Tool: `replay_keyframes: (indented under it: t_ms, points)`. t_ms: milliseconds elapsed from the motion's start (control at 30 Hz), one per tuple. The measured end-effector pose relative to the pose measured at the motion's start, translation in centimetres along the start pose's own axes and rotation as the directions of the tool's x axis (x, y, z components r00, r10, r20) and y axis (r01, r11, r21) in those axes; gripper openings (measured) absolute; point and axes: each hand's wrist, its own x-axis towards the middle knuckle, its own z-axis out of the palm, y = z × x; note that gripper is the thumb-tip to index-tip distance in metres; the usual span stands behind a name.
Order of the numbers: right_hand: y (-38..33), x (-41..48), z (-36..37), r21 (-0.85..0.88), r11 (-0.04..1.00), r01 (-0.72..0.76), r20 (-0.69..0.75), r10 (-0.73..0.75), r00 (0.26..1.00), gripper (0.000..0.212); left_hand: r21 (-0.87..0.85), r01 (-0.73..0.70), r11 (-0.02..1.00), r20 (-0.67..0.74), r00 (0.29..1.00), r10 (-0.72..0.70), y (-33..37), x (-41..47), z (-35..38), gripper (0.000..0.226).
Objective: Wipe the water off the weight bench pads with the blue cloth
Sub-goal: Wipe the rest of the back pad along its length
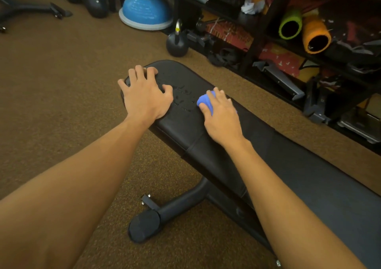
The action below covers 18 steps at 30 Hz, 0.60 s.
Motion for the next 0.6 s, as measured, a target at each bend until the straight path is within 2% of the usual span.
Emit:
replay_keyframes:
  t_ms: [100,167,333,400,533,600]
  points:
    - [-0.3,-3.7,-0.3,0.005,0.989,0.149,0.053,-0.149,0.987,0.059,-0.002,0.000,1.000,-0.004,1.000,0.000,0.1,0.1,0.0,0.056]
    - [0.8,-3.3,-0.6,0.010,0.987,0.158,0.054,-0.158,0.986,0.059,-0.004,-0.001,1.000,-0.009,1.000,0.001,0.0,0.1,0.1,0.056]
    - [3.5,3.4,-1.1,0.016,0.995,-0.098,0.002,0.098,0.995,0.058,-0.018,0.001,1.000,-0.004,1.000,-0.001,0.2,-0.1,-0.2,0.055]
    - [2.9,3.8,-0.7,0.016,0.991,-0.132,-0.018,0.133,0.991,0.058,-0.015,0.006,1.000,-0.007,1.000,-0.006,0.2,-0.1,-0.2,0.055]
    - [1.9,0.3,0.2,-0.013,0.998,0.067,-0.029,-0.067,0.997,0.057,-0.018,0.007,1.000,-0.022,1.000,-0.007,0.1,0.0,-0.1,0.055]
    - [2.9,0.6,-0.2,0.002,0.997,0.082,-0.003,-0.082,0.997,0.058,-0.011,0.005,1.000,-0.022,1.000,-0.006,0.1,0.0,0.1,0.055]
